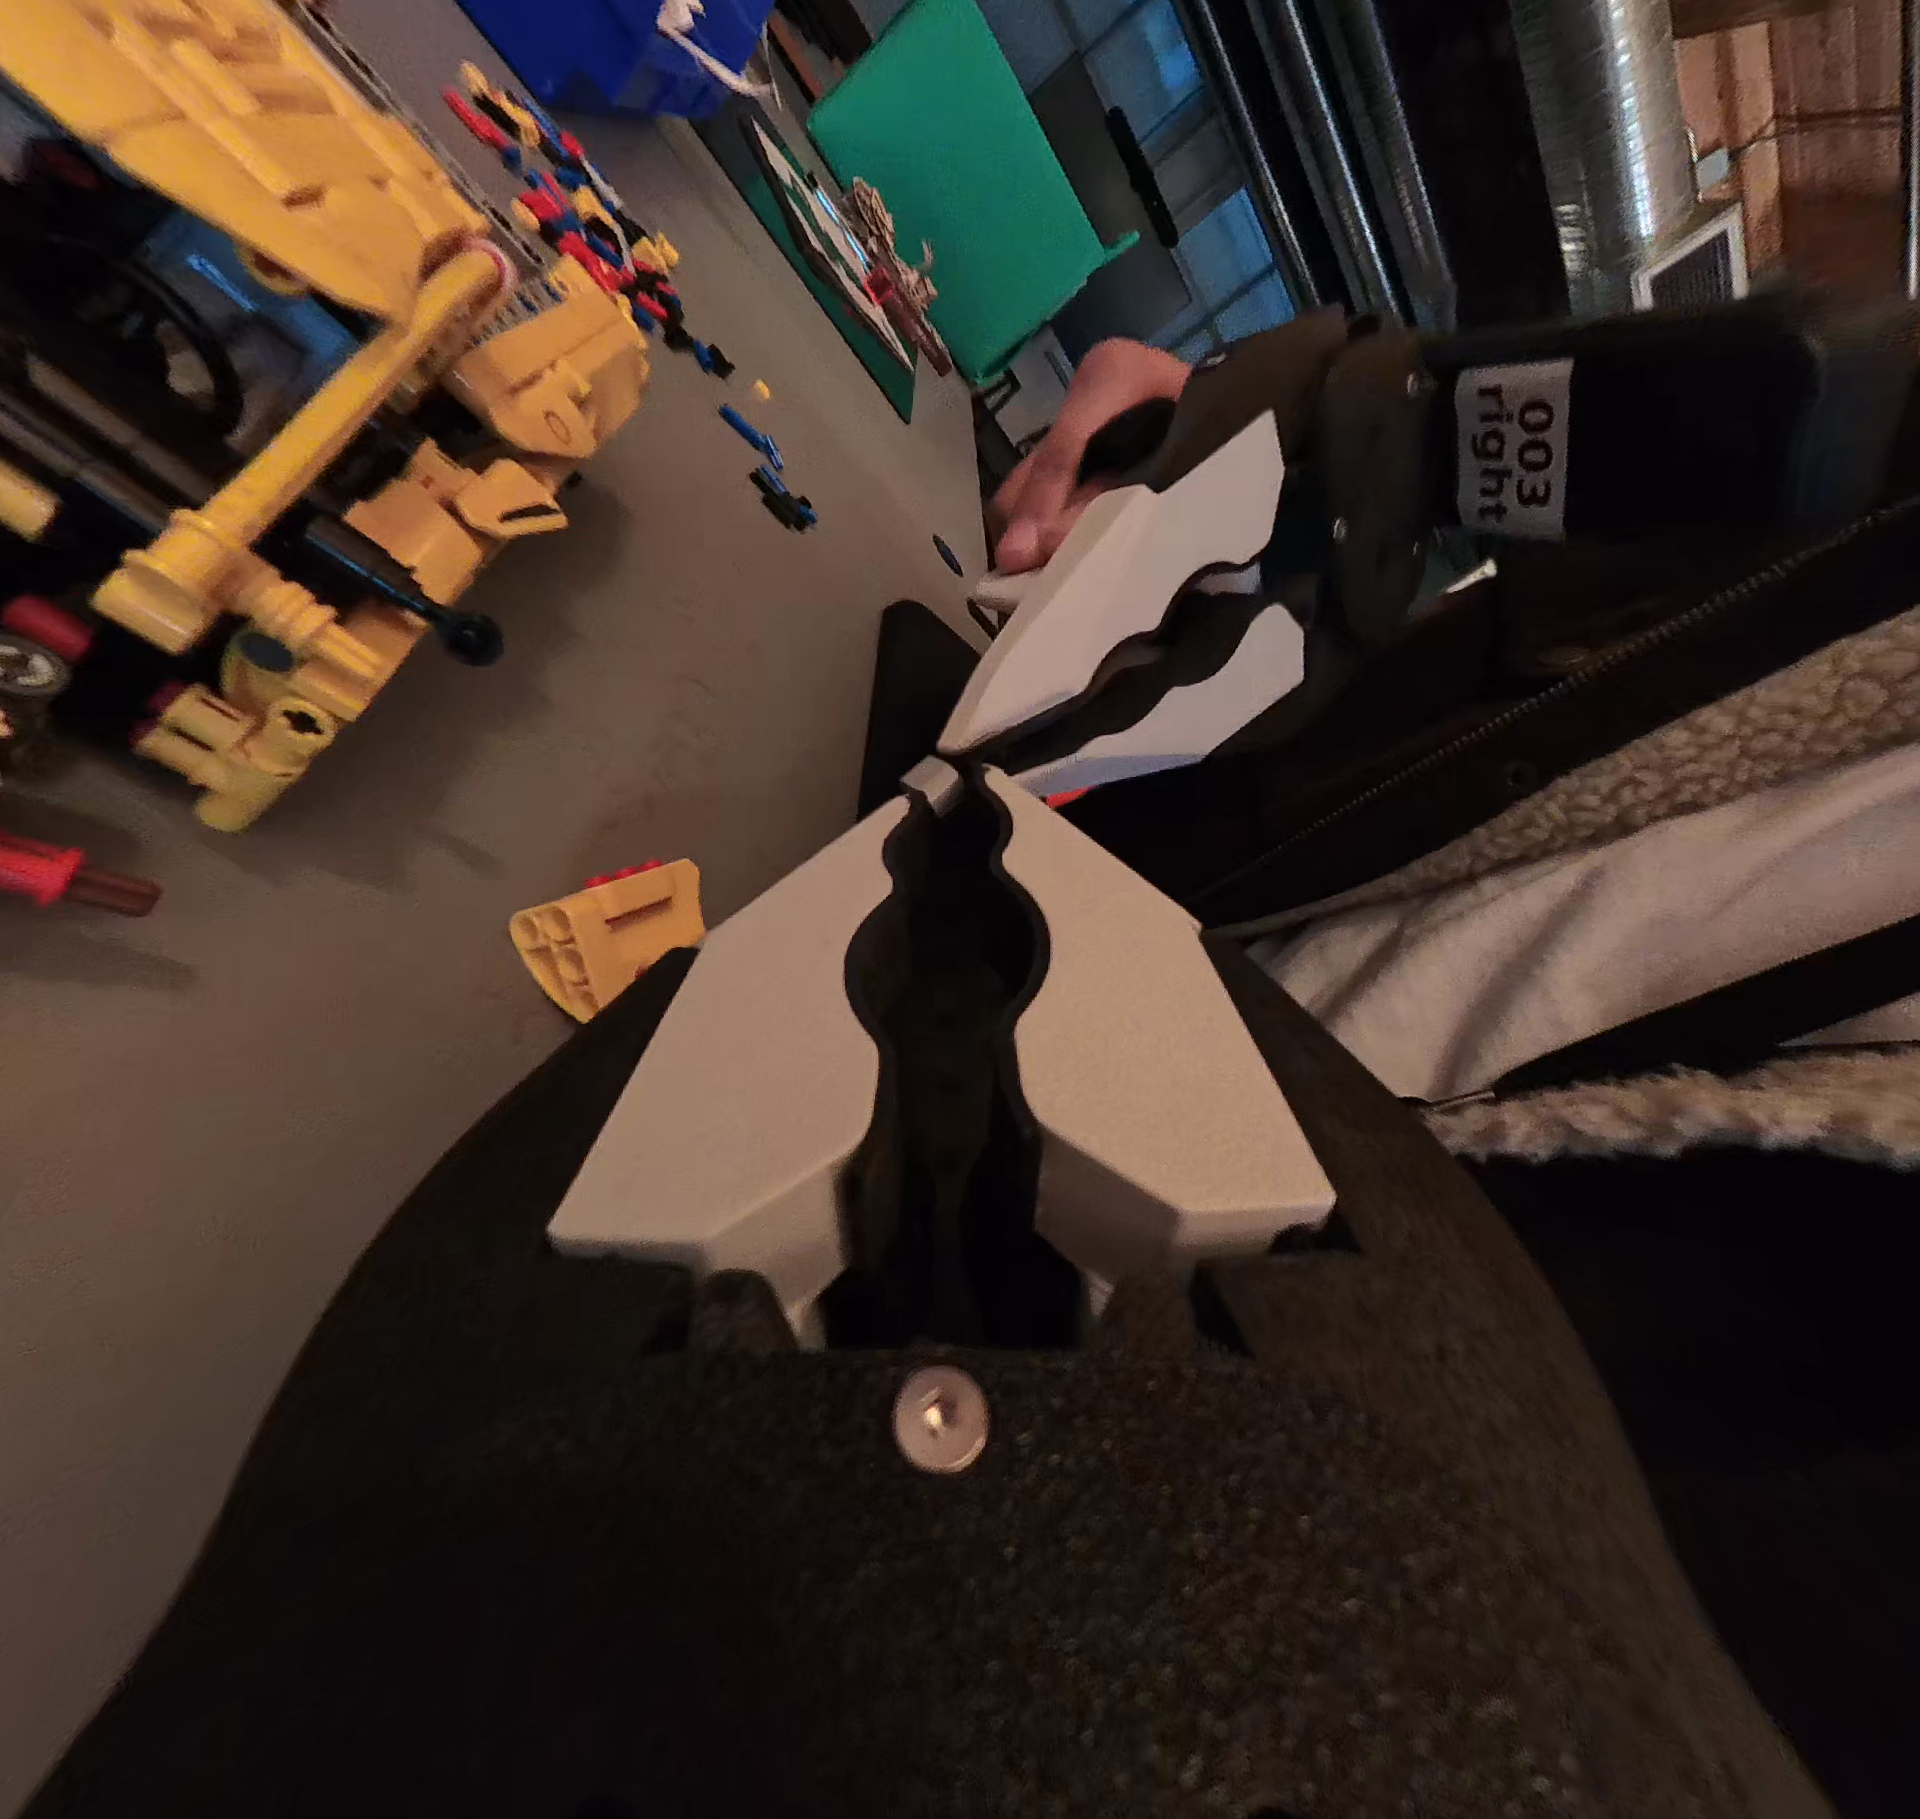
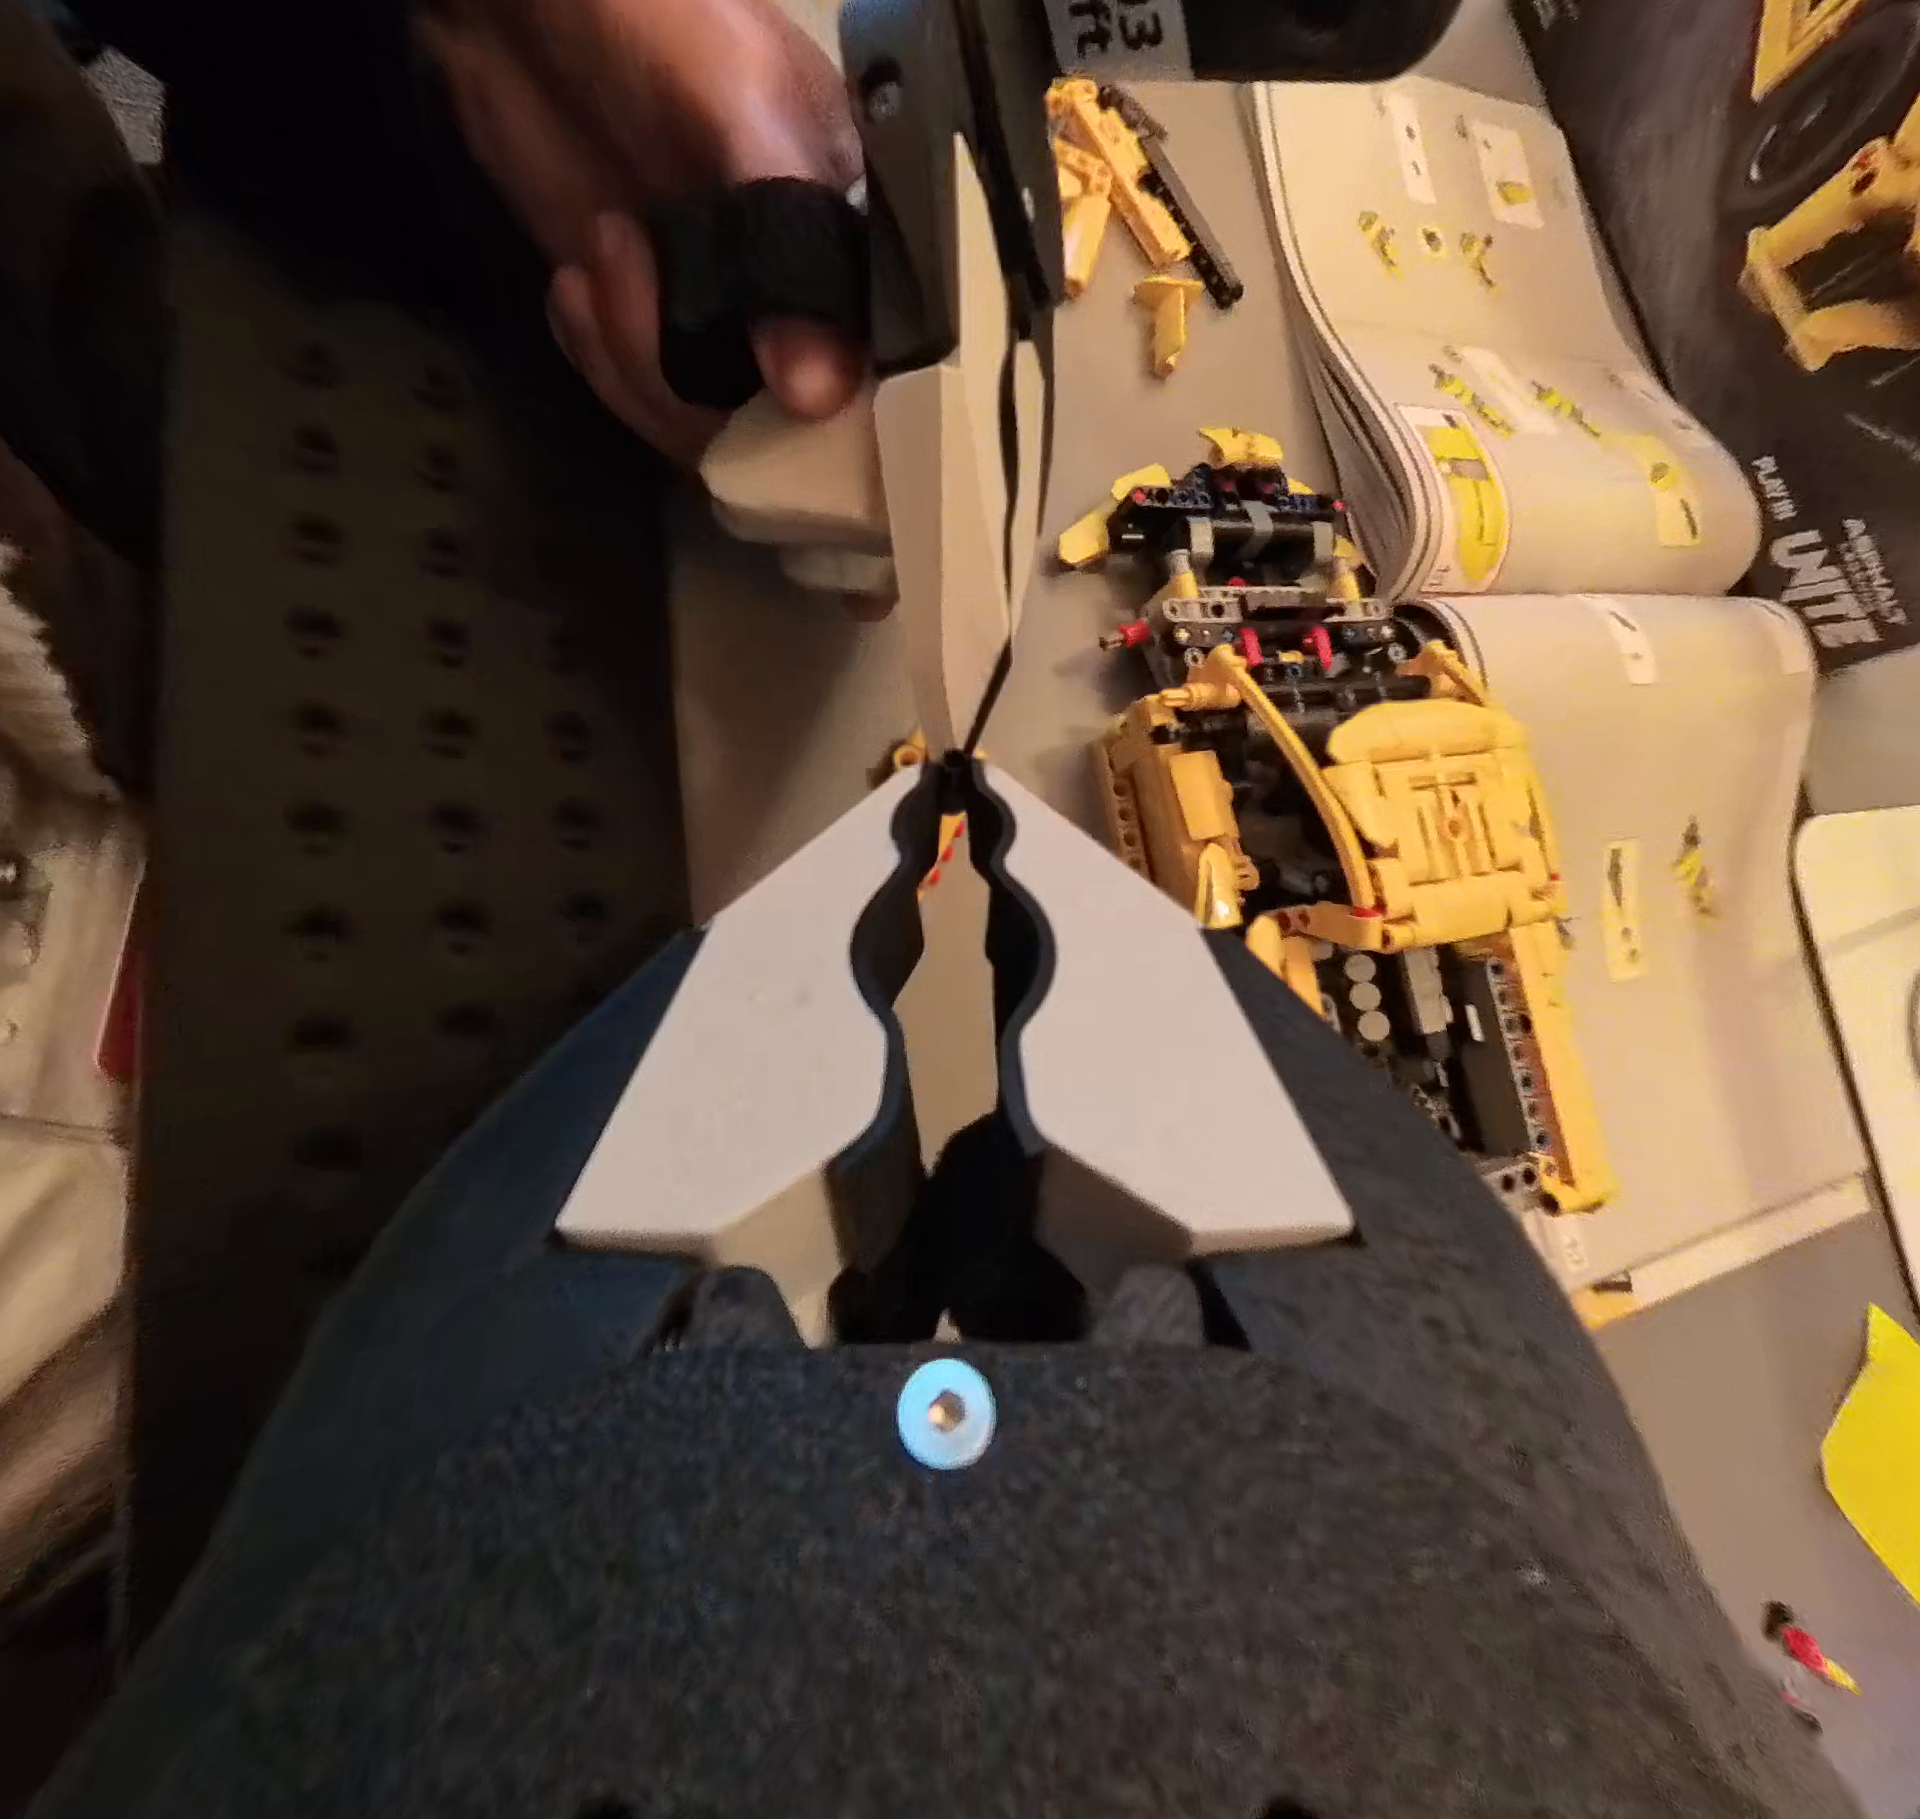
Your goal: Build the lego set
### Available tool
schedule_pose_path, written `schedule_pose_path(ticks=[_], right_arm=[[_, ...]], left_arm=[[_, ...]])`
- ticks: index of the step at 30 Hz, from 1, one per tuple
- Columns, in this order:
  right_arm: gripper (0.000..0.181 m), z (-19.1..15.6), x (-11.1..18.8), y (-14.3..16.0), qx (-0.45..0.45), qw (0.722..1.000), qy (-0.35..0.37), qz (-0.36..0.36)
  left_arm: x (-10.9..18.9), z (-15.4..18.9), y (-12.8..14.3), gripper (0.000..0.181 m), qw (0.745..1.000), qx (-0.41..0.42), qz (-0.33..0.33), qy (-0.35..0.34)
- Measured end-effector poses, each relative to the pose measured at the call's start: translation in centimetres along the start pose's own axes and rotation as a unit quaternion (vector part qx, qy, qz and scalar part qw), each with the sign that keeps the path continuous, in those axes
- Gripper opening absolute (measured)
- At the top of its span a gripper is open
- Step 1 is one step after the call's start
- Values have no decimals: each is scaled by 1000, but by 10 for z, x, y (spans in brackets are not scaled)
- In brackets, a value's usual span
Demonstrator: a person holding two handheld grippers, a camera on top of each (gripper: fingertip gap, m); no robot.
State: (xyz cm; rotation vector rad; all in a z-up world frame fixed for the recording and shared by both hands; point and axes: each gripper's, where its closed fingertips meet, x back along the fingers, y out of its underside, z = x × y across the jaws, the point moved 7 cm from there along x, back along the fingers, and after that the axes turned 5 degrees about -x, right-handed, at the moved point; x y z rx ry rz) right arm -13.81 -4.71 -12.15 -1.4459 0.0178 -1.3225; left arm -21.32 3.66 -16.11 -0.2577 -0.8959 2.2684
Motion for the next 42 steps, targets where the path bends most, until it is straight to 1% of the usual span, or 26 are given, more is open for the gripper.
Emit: schedule_pose_path(ticks=[2, 4, 5, 7, 10, 11, 14, 18, 21, 23, 25, 26, 28, 29, 31, 34, 42], right_arm=[[4, -1, 2, 0, -18, 1000, -10, -1], [4, -1, 5, 2, -35, 999, -16, 22], [4, -1, 6, 2, -49, 998, -18, 45], [4, 3, 13, 1, -99, 987, -33, 120], [4, 6, 18, 2, -167, 960, -60, 216], [4, 7, 18, 2, -184, 953, -65, 234], [4, 7, 16, 4, -194, 947, -64, 247], [4, 4, 17, 2, -166, 955, -40, 244], [4, 3, 17, 5, -163, 951, -34, 260], [4, 4, 20, 8, -179, 951, -40, 251], [4, 9, 26, 20, -197, 952, -38, 232], [4, 13, 25, 35, -203, 961, -31, 188], [5, 15, 17, 73, -212, 975, -22, 68], [5, 15, 15, 87, -212, 976, -19, 40], [5, 15, 12, 102, -209, 978, -21, 9], [5, 15, 6, 114, -193, 980, -25, -25], [5, 16, 8, 117, -188, 981, -33, -22]], left_arm=[[-1, 4, 0, 5, 999, -28, -4, -15], [-1, 6, 0, 5, 999, -34, -5, -9], [-1, 6, 0, 5, 1000, -27, -1, 3], [2, 9, -4, 6, 999, -5, 27, 44], [4, 14, -9, 6, 994, 16, 57, 93], [4, 15, -10, 6, 992, 23, 65, 103], [5, 16, -10, 6, 993, 19, 67, 100], [6, 16, -10, 6, 992, 24, 69, 107], [5, 15, -10, 6, 991, 28, 69, 108], [5, 14, -9, 6, 994, 19, 64, 90], [5, 12, -7, 6, 998, -1, 49, 50], [5, 10, -7, 6, 999, -13, 42, 27], [5, 7, -5, 7, 999, -37, 21, -17], [4, 7, -5, 7, 999, -46, 15, -24], [3, 7, -4, 7, 998, -51, 10, -28], [4, 7, -4, 7, 999, -47, 13, -18], [6, 9, -6, 7, 999, -46, 25, -10]])
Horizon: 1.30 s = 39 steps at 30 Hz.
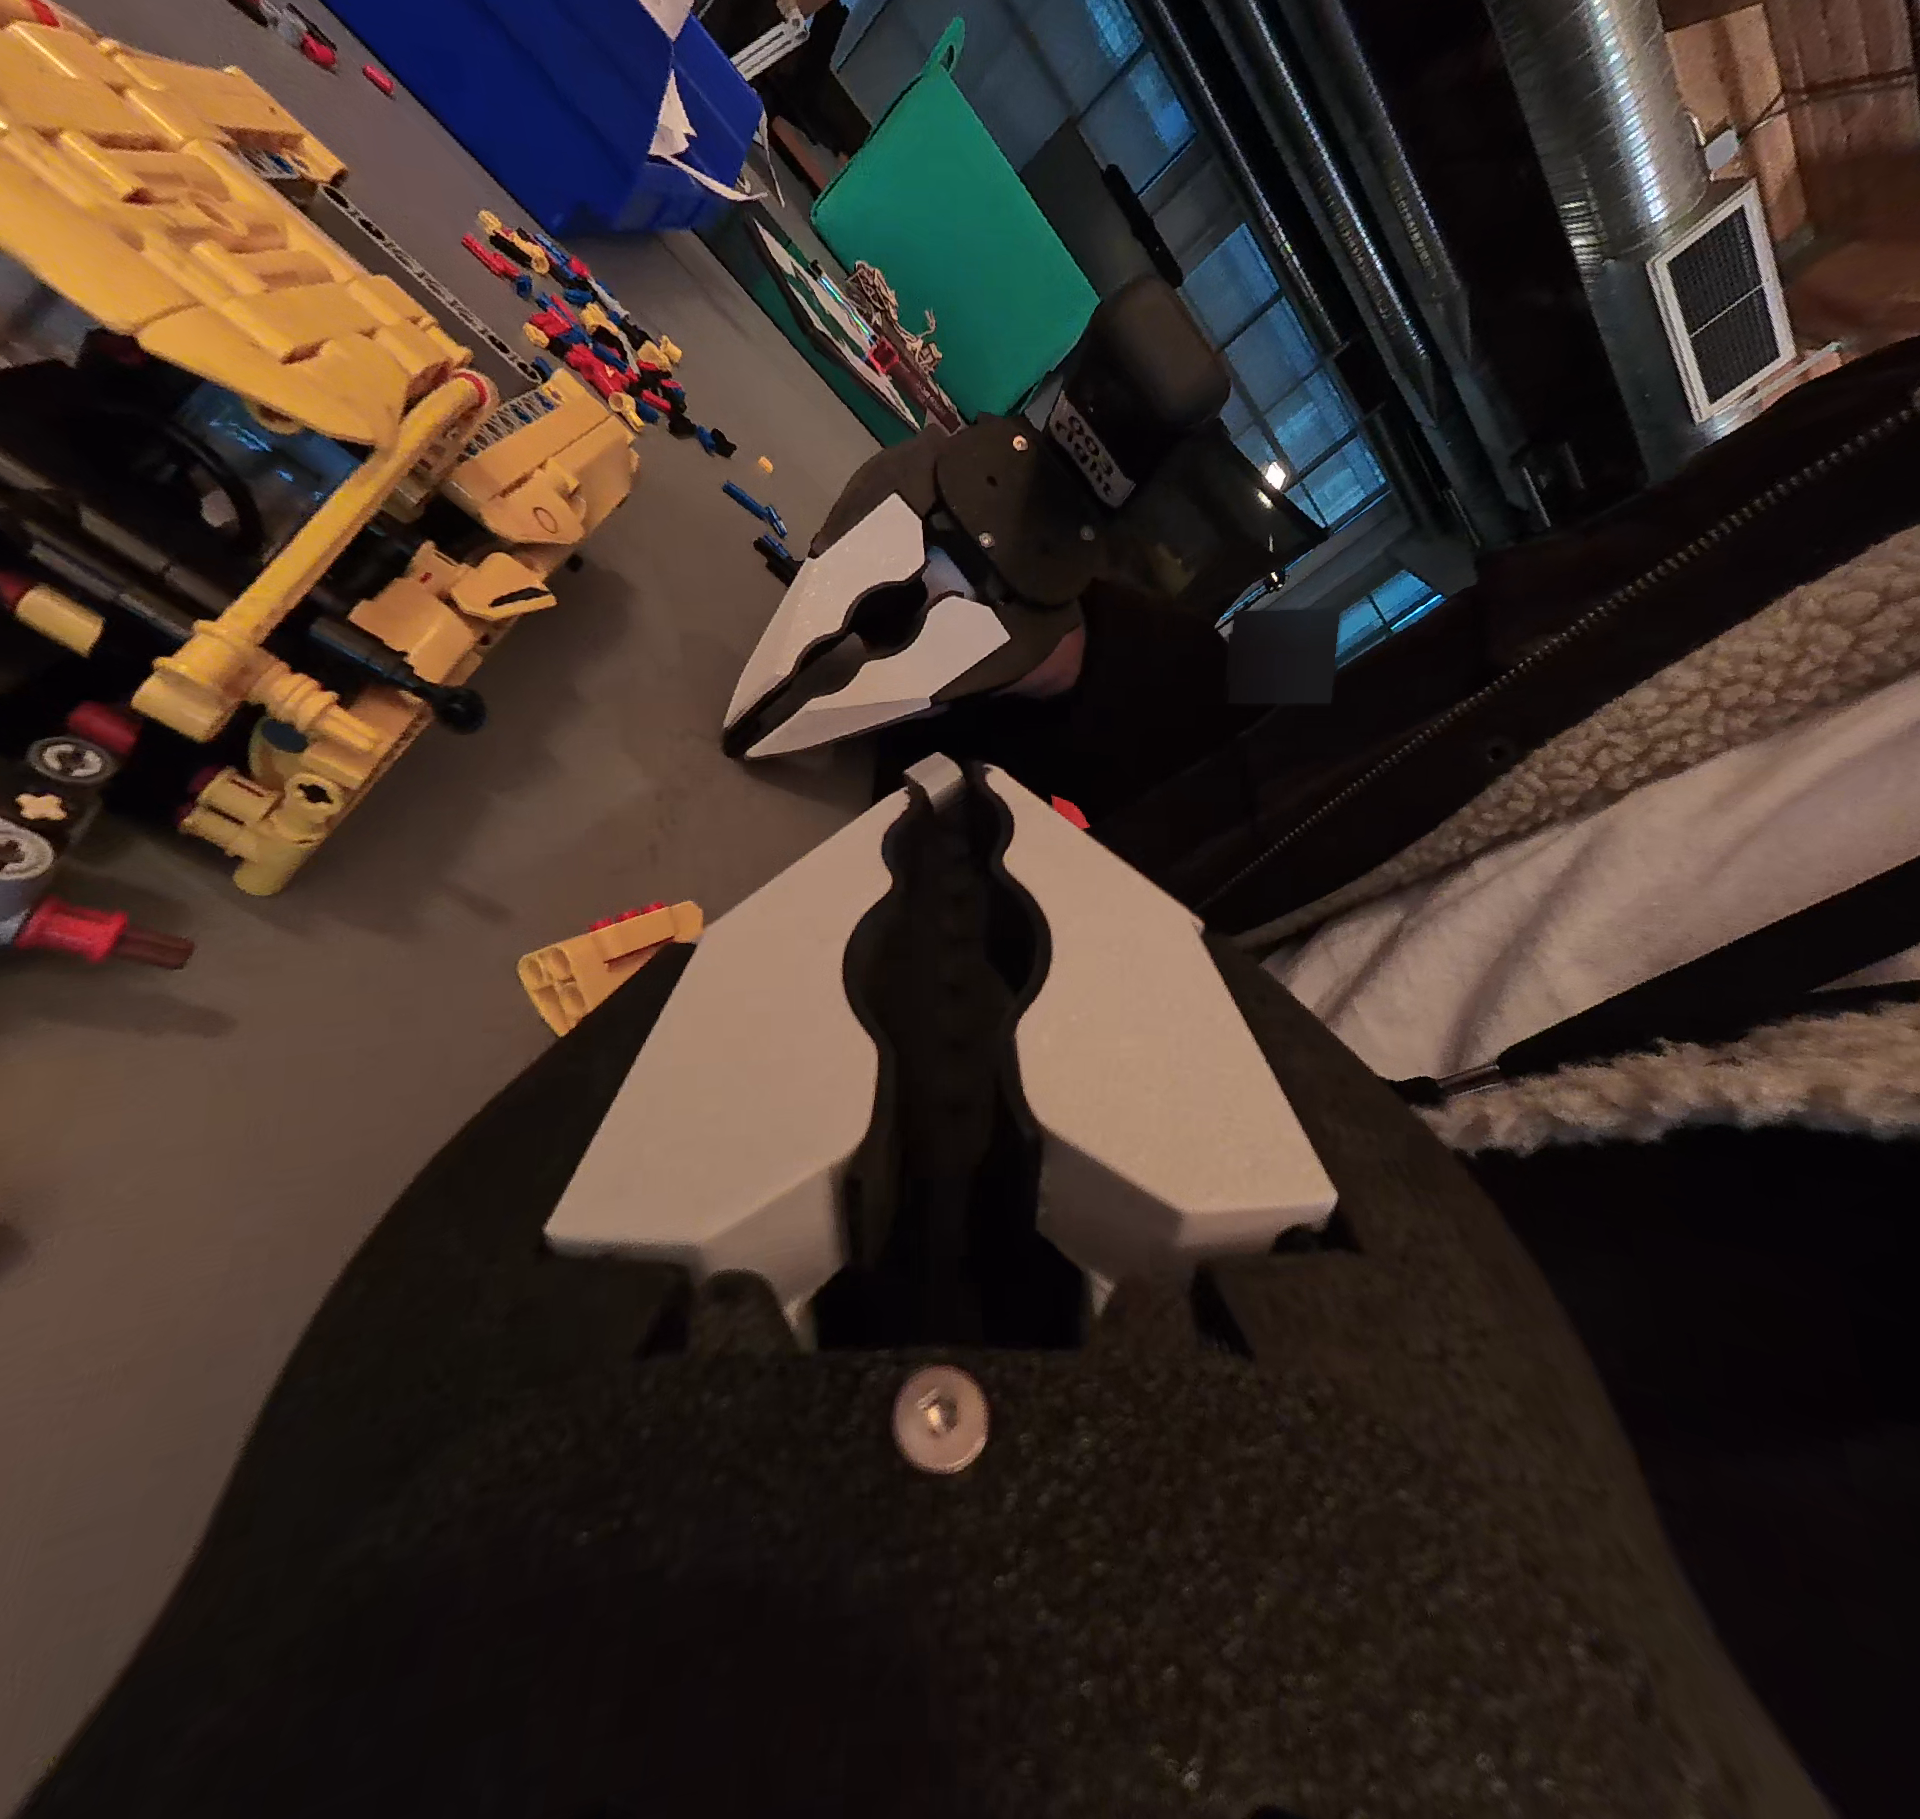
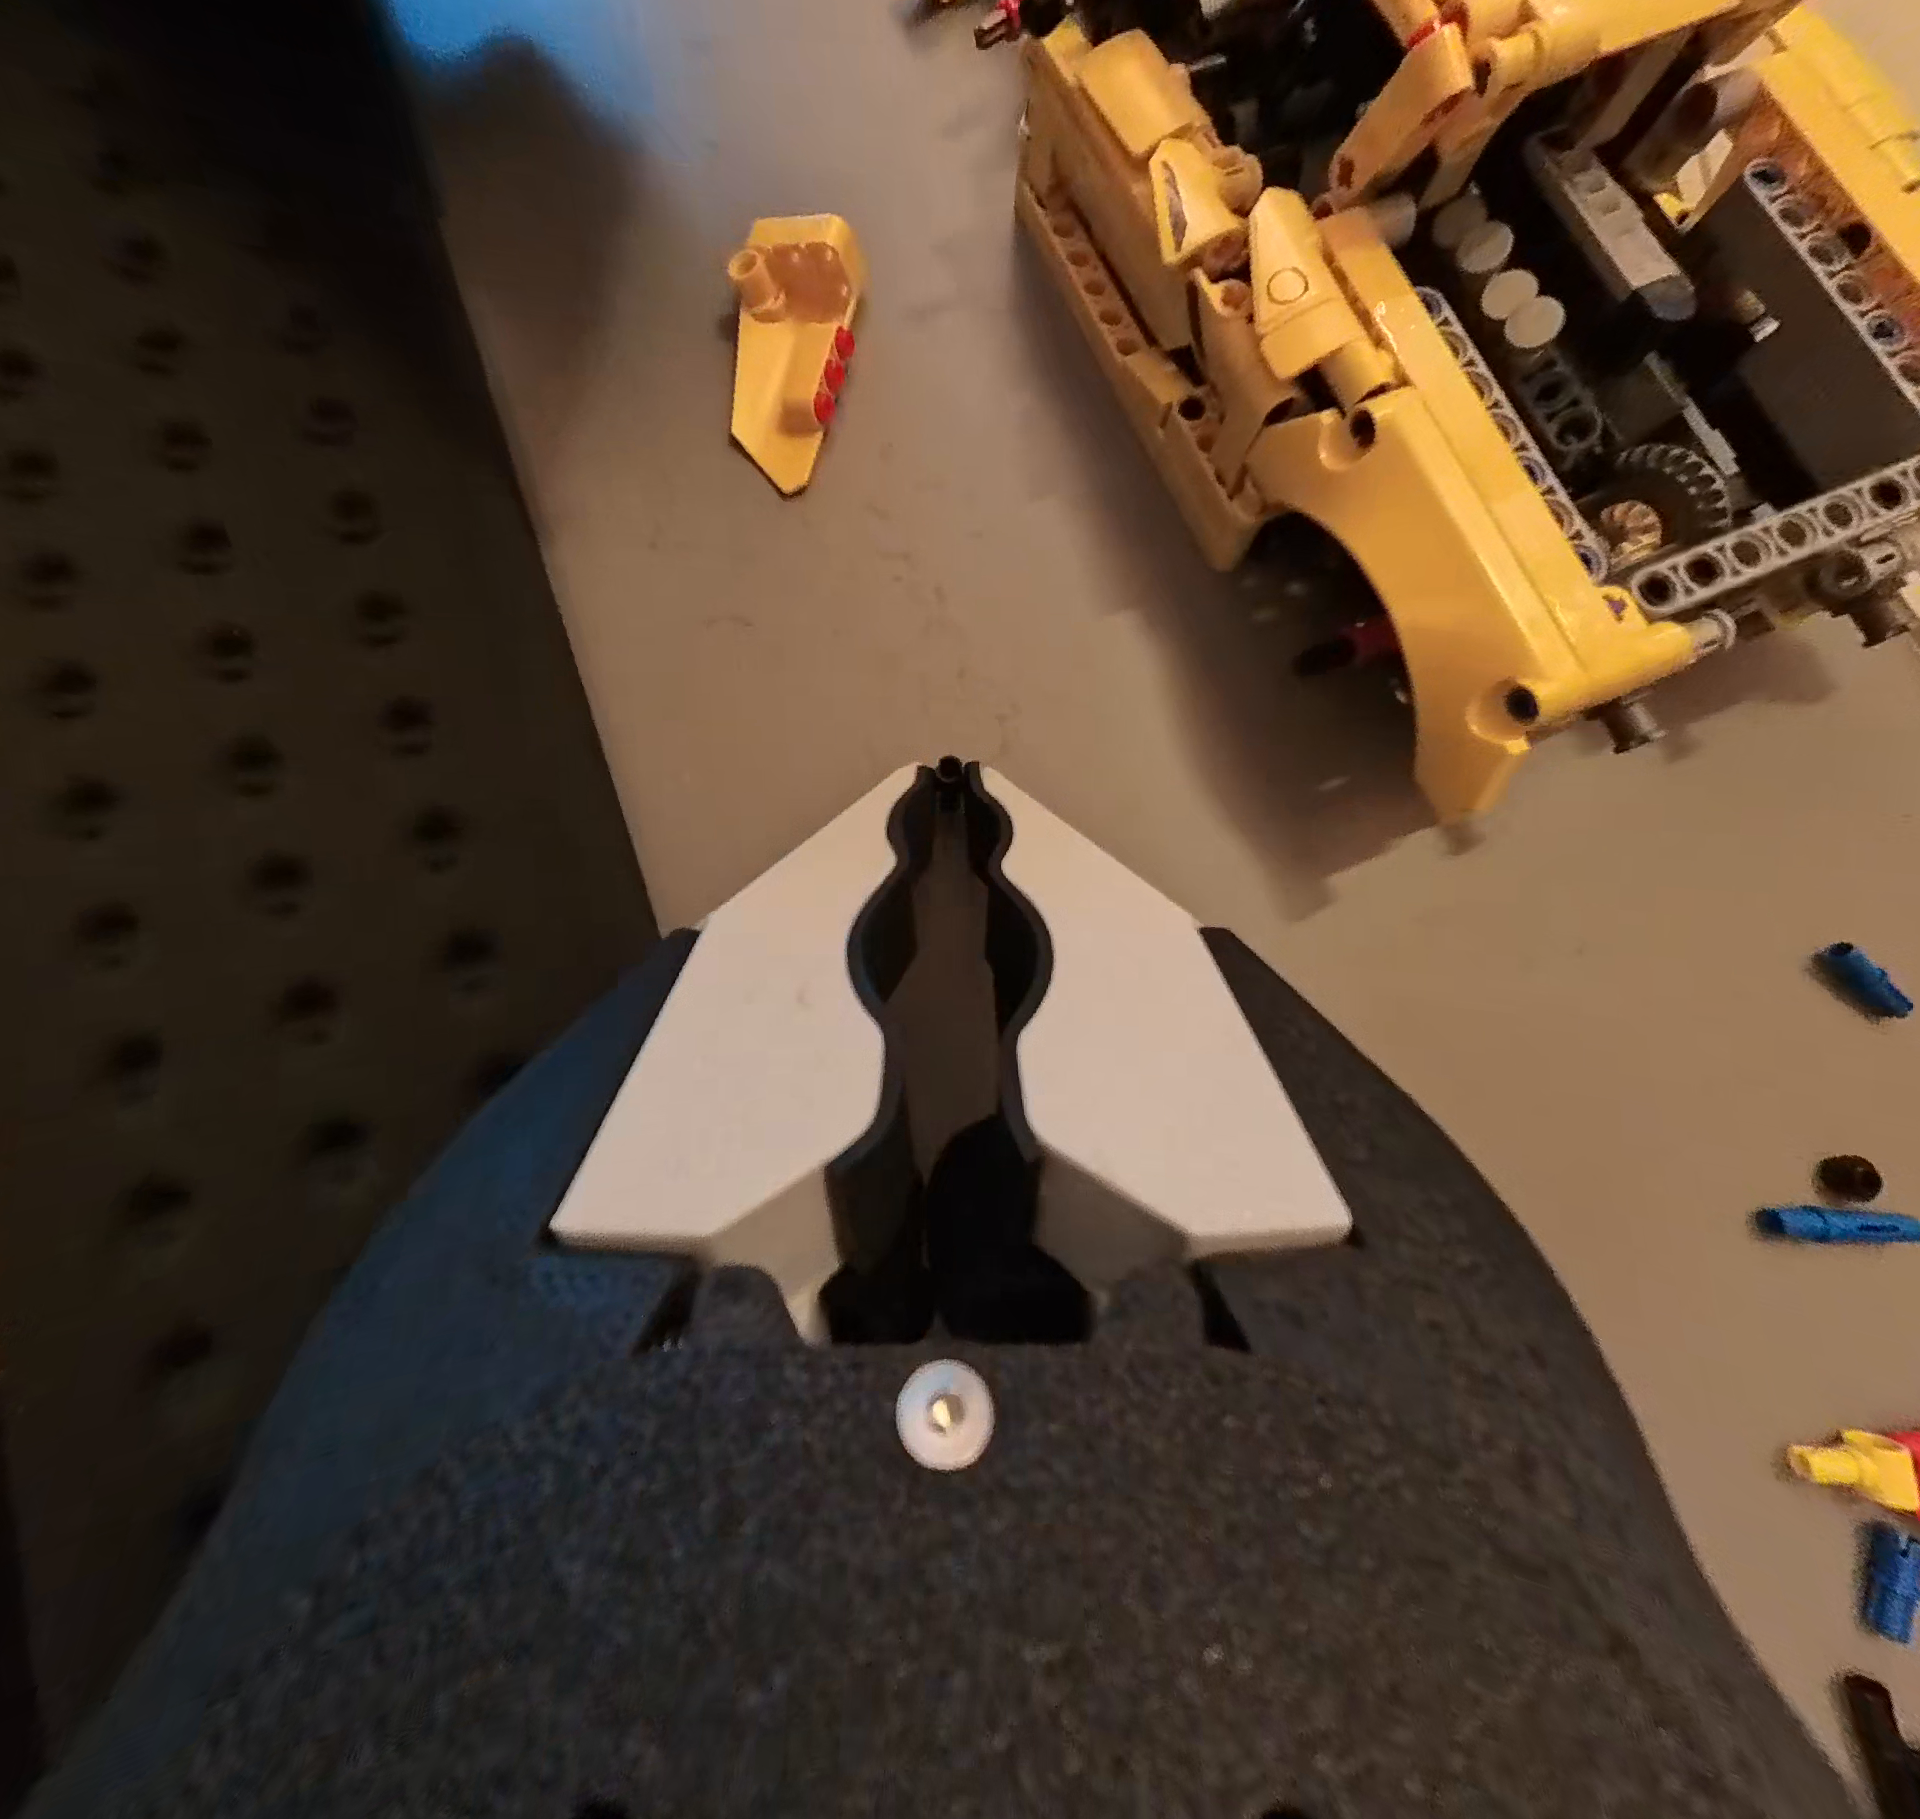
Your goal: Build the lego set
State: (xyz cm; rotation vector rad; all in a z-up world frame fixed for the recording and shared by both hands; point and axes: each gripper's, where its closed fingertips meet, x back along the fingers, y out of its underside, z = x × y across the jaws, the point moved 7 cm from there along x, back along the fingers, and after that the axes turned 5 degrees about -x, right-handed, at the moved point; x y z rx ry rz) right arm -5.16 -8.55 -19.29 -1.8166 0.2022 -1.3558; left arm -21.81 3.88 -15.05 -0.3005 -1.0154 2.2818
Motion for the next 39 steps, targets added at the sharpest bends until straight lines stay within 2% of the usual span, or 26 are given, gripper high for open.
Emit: schedule_pose_path(ticks=[13, 17, 19, 22, 25, 30, 39], right_arm=[[7, -1, -3, 0, 11, 1000, 15, -16], [20, -1, 0, -1, 6, 1000, 17, -24], [23, -7, 7, -20, 11, 1000, 16, 6], [27, -34, 10, -68, 43, 994, -20, 94], [26, -57, 3, -97, 95, 987, -31, 123], [13, -59, 10, -109, 139, 972, 28, 187], [7, -61, 11, -110, 140, 974, 25, 174]], left_arm=[[-1, 1, 0, 7, 1000, 5, 0, 6], [1, 1, -1, 7, 999, 26, 17, 24], [3, 3, -4, 7, 997, 47, 37, 52], [2, 6, -6, 7, 991, 80, 57, 95], [1, 7, -7, 7, 984, 106, 68, 125], [3, 7, -7, 7, 980, 123, 76, 141], [1, 7, -6, 7, 982, 117, 69, 131]])
